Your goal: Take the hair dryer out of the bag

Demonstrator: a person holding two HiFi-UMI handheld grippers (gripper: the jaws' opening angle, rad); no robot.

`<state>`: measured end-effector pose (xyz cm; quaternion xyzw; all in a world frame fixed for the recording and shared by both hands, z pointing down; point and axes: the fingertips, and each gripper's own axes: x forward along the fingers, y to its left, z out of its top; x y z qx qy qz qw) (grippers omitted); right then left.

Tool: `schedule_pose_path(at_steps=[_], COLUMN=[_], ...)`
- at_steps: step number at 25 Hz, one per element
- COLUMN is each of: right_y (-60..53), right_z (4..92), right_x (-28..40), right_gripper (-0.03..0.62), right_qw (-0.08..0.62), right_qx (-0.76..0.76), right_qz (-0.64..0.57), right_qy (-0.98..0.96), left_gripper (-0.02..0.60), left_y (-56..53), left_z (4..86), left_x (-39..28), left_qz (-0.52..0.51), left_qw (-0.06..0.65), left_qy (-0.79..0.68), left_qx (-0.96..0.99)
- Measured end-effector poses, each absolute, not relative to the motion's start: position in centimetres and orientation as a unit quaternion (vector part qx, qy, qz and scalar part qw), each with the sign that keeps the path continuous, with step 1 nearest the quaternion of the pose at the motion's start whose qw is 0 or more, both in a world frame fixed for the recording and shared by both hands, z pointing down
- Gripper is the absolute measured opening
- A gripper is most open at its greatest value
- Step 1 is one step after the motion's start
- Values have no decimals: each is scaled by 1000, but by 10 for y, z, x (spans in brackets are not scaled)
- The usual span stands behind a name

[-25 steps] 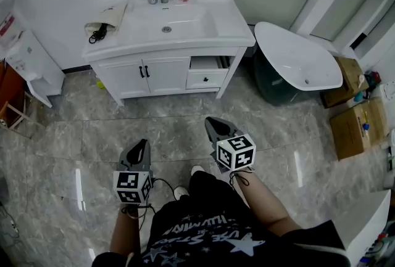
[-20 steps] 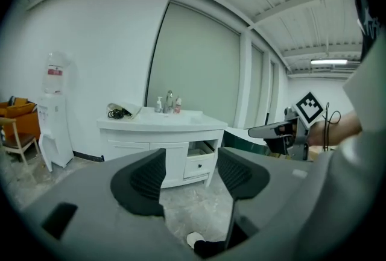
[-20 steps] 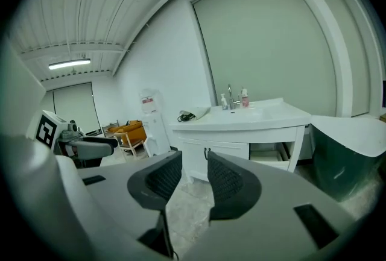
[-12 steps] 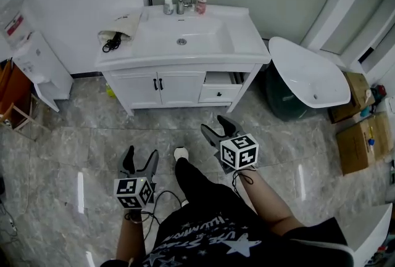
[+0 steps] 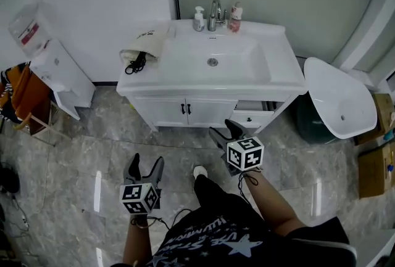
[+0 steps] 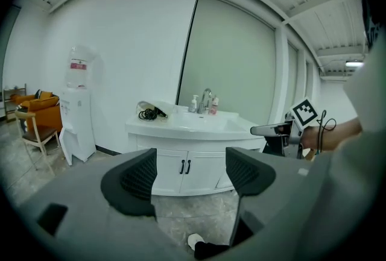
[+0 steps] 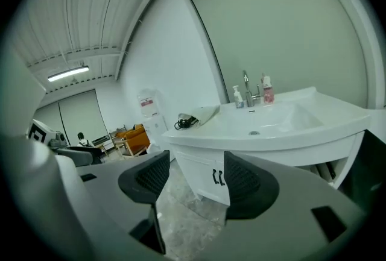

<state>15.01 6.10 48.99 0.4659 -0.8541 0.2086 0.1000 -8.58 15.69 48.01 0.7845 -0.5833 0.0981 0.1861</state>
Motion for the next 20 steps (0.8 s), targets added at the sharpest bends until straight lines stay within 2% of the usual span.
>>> schedule_pose_path(at_steps=[10,20], right_y=[-91,-174], right_z=[502,504], right_x=[122,83], right_gripper=[265,255], right_qw=[108,118], right_qx=[442,403], right_qz=[222,221], right_qy=[-862,-880], left_gripper=[354,353], left_y=[7,-50], left_z=[477,487], left_x=[-105,-130], left_qz=[113,127], left_qw=[184,199], left_qy=[-598,-632], left_qx=[772,738])
